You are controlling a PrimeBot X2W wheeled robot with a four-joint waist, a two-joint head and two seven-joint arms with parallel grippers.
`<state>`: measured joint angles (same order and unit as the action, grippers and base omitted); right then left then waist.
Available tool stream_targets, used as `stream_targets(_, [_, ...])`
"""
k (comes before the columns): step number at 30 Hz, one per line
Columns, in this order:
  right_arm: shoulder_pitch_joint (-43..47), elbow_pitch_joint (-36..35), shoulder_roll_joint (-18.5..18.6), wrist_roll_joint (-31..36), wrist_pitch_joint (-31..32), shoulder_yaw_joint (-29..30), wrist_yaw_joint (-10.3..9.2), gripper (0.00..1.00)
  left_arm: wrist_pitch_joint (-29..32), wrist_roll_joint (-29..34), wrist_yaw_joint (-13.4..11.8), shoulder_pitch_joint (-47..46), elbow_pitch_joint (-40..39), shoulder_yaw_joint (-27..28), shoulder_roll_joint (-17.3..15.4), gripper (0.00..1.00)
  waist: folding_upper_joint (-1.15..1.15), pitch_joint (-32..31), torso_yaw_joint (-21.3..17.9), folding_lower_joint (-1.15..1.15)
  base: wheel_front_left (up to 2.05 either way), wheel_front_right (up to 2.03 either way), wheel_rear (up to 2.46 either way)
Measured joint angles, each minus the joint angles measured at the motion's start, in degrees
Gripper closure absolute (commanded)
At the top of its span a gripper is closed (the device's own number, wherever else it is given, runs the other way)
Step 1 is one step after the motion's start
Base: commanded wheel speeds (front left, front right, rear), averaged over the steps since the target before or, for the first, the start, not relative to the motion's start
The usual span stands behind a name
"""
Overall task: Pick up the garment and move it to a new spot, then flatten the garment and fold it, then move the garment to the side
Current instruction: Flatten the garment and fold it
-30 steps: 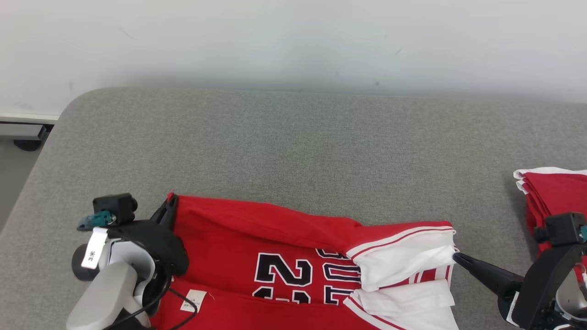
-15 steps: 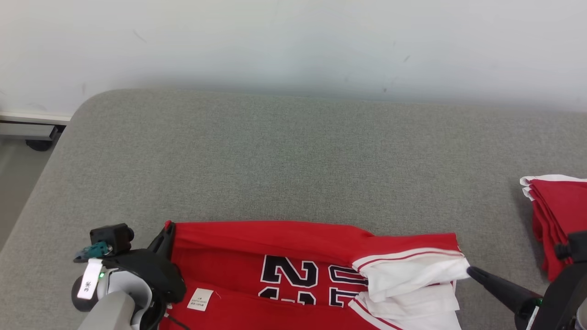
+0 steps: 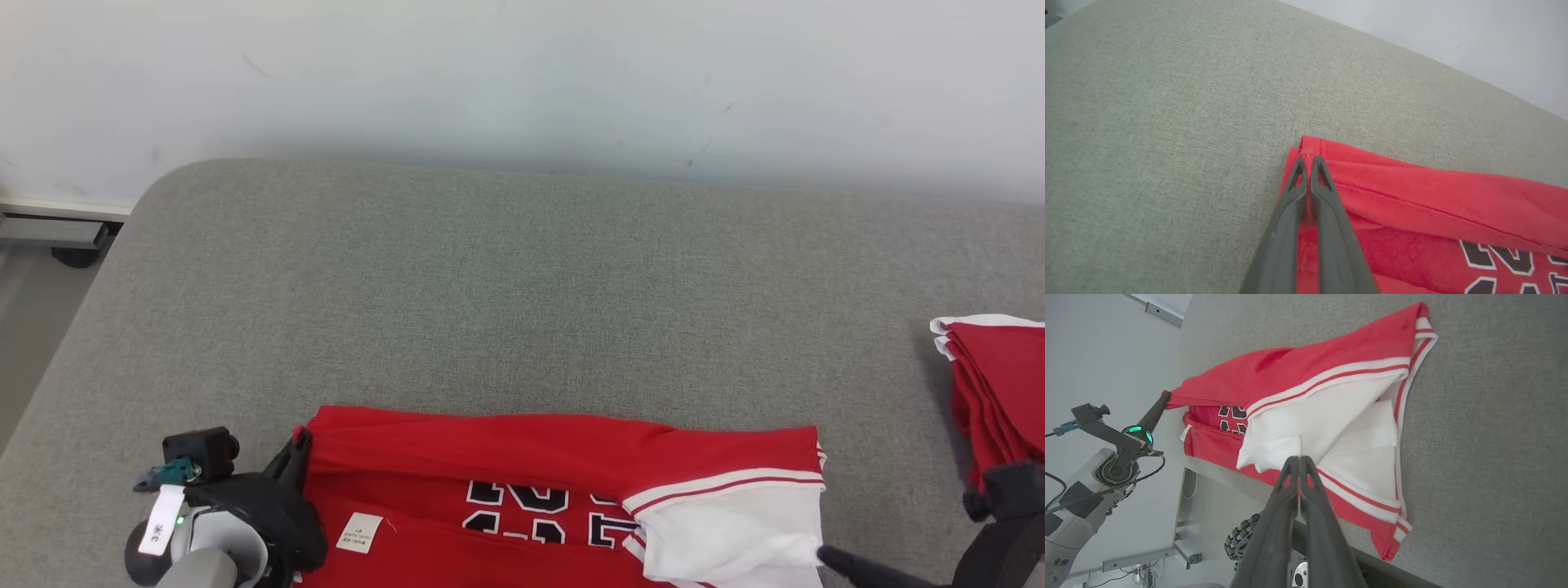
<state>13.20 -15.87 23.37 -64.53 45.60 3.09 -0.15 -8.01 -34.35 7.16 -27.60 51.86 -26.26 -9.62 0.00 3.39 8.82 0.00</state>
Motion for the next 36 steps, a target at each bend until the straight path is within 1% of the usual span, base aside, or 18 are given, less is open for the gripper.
stream_targets(3, [0.82,0.00,0.01,0.01,0.88,-0.55,-0.71,1.00,0.51,0.00,0.00,0.10,0.44,-0.16,-0.23,1.00,0.00,0.10,0.01,0.00,0.00,0.00,0.00])
stream_targets(4, [0.86,0.04,0.10,0.01,1.12,-0.70,-0.93,1.00,0.62,0.00,0.00,0.10,0.55,-0.18,-0.37,0.98,0.00,0.14,0.00,0.00,0.00,0.00,0.00])
stream_targets(5, [0.91,0.11,0.29,0.02,1.46,-0.88,-0.98,1.00,0.96,0.00,0.00,0.10,0.70,-0.21,-0.54,0.87,0.00,0.17,-0.01,0.00,0.00,0.00,0.00])
stream_targets(6, [0.98,0.29,0.48,0.23,1.74,-1.03,-1.44,0.73,0.99,0.00,0.00,0.10,0.88,-0.25,-0.66,0.58,0.00,0.21,-0.03,0.00,0.00,0.00,0.00])
stream_targets(7, [1.07,0.57,0.68,0.53,1.88,-1.13,-1.67,0.18,1.00,0.00,0.00,0.10,0.94,-0.29,-0.74,0.16,0.00,0.24,-0.05,0.00,0.00,0.00,0.00])
stream_targets(8, [1.17,0.88,0.85,0.82,1.91,-1.22,-1.98,0.00,1.00,0.01,0.00,0.10,1.02,-0.31,-0.78,0.00,0.00,0.27,-0.06,0.00,0.00,0.00,0.00])
stream_targets(13, [2.44,4.05,2.78,4.35,3.33,-2.24,-3.77,0.00,1.42,0.01,0.00,0.10,1.55,-0.52,-0.78,0.00,0.00,0.31,-0.11,0.00,0.00,0.00,0.00])
stream_targets(15, [2.94,4.97,3.47,5.31,3.39,-2.27,-3.97,0.00,1.42,0.01,-0.01,0.10,1.80,-0.55,-0.79,0.00,0.00,0.26,-0.09,0.00,0.00,0.00,0.00])
stream_targets(18, [2.80,5.34,3.46,5.49,3.72,-2.67,-4.07,0.00,1.24,0.02,-0.10,0.13,2.13,-0.43,-1.13,0.00,0.00,-0.02,-0.03,0.00,0.00,0.00,0.00])
stream_targets(20, [2.36,5.25,3.44,6.60,2.53,-2.45,-4.23,0.00,0.24,0.10,-0.44,0.24,1.99,-0.29,-1.67,0.00,0.00,-0.40,-0.01,0.00,0.00,0.00,0.00])
stream_targets(23, [0.52,4.58,2.80,8.80,-0.78,-1.49,-4.24,0.00,-2.11,0.68,-1.21,0.49,0.73,-0.16,-2.53,0.00,0.00,-1.07,0.06,0.00,0.00,0.00,0.00])
stream_targets(25, [-1.00,4.01,1.31,9.99,-3.68,-1.05,-4.39,0.00,-4.00,1.43,-1.77,0.79,-0.90,-0.21,-2.96,0.00,0.00,-1.61,0.14,0.00,0.00,0.00,0.00])
stream_targets(27, [-1.80,3.48,0.04,12.90,-7.20,-0.81,-4.44,0.00,-5.23,2.19,-2.49,1.64,-2.87,-0.23,-3.53,0.00,0.00,-2.19,0.22,0.00,0.00,0.00,0.00])
stream_targets(30, [-2.93,3.67,-2.76,16.34,-13.36,0.43,-4.99,0.00,-6.23,2.67,-3.67,3.33,-6.14,0.22,-4.14,0.00,0.00,-3.10,0.39,0.00,0.00,0.00,0.00])
stream_targets(34, [-3.42,4.67,-7.39,20.00,-21.74,0.67,-5.47,0.00,-6.39,4.63,-4.68,6.78,-12.12,-0.02,-3.82,0.00,0.00,-4.50,0.67,0.00,0.00,0.00,0.00])
stream_targets(36, [-3.41,5.11,-8.61,22.35,-25.77,0.55,-5.46,0.00,-6.41,5.01,-5.22,9.02,-15.10,0.01,-3.99,0.00,0.00,-5.21,0.78,0.00,0.00,0.00,0.00])
